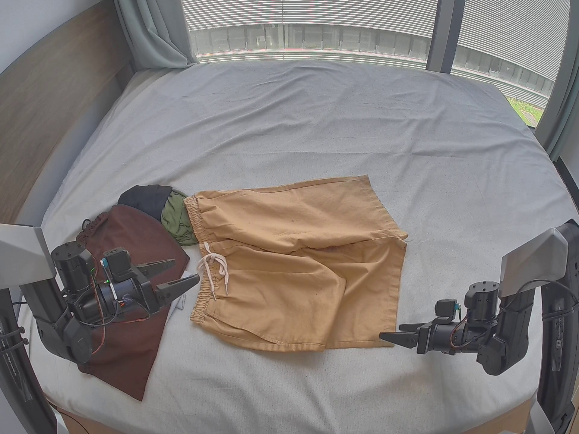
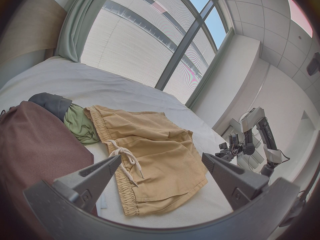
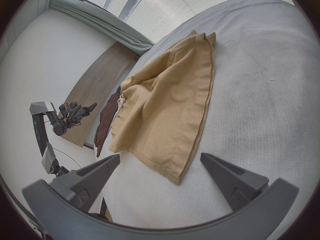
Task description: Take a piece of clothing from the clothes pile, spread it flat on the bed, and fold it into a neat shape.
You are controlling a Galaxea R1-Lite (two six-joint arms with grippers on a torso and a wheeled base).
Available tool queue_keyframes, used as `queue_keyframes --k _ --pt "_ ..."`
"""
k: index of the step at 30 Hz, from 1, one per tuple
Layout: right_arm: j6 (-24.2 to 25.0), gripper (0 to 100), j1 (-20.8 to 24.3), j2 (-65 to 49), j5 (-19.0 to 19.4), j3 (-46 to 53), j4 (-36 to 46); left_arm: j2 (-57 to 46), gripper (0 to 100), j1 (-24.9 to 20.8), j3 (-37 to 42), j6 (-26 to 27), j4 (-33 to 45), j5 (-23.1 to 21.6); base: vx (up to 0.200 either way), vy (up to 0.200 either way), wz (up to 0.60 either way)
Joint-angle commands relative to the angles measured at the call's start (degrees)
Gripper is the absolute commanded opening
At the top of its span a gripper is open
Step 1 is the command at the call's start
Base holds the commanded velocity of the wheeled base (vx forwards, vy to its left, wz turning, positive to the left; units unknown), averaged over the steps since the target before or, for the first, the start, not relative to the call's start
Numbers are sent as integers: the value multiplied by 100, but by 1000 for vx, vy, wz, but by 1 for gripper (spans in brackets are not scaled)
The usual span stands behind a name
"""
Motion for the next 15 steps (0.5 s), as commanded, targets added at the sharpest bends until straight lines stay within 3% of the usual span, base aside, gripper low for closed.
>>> queue_keyframes --k 1,9,15 --pt "17 100 14 145 3 -3 5 -2 100 3 -7 -3 -4 0 0 0 0" --pt "70 100 155 347 12 6 5 -2 100 3 -7 -3 -4 0 0 0 0" --pt "474 100 348 383 -41 -240 -3 -11 100 12 -16 -3 -4 0 0 0 0"
